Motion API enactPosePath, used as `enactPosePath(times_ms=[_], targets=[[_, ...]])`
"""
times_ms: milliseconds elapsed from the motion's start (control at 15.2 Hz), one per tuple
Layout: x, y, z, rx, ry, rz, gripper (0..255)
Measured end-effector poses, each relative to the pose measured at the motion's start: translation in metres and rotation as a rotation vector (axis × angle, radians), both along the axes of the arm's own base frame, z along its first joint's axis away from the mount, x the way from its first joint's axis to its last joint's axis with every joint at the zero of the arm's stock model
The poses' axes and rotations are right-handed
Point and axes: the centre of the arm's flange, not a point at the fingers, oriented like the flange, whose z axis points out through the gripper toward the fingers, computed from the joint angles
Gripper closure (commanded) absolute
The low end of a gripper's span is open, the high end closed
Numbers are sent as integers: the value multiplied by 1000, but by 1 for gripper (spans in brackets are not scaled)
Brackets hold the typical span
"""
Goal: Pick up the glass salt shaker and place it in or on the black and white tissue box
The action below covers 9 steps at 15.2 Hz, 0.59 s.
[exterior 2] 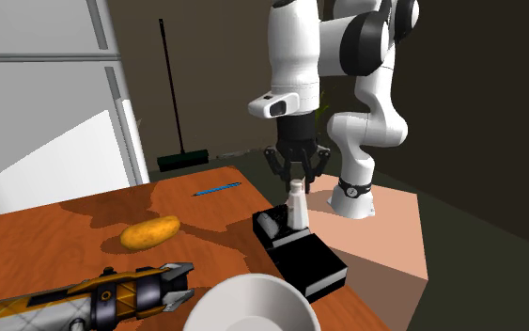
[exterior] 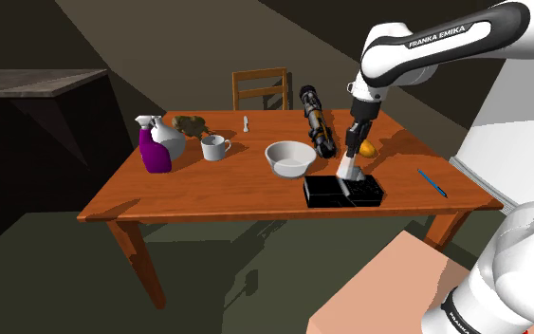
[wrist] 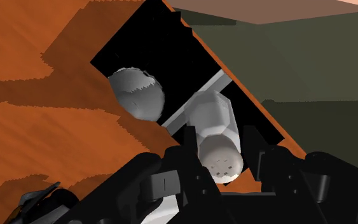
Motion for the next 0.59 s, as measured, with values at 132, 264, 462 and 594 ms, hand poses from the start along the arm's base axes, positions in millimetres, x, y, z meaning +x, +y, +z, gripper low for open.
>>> enactPosePath(times_ms=[132, 264, 462, 594], targets=[[0, 0, 0, 0, 0, 0, 255], [0, 0, 0, 0, 0, 0, 255], [0, 0, 0, 0, -1, 0, 0], [0, 0, 0, 0, -1, 0, 0]])
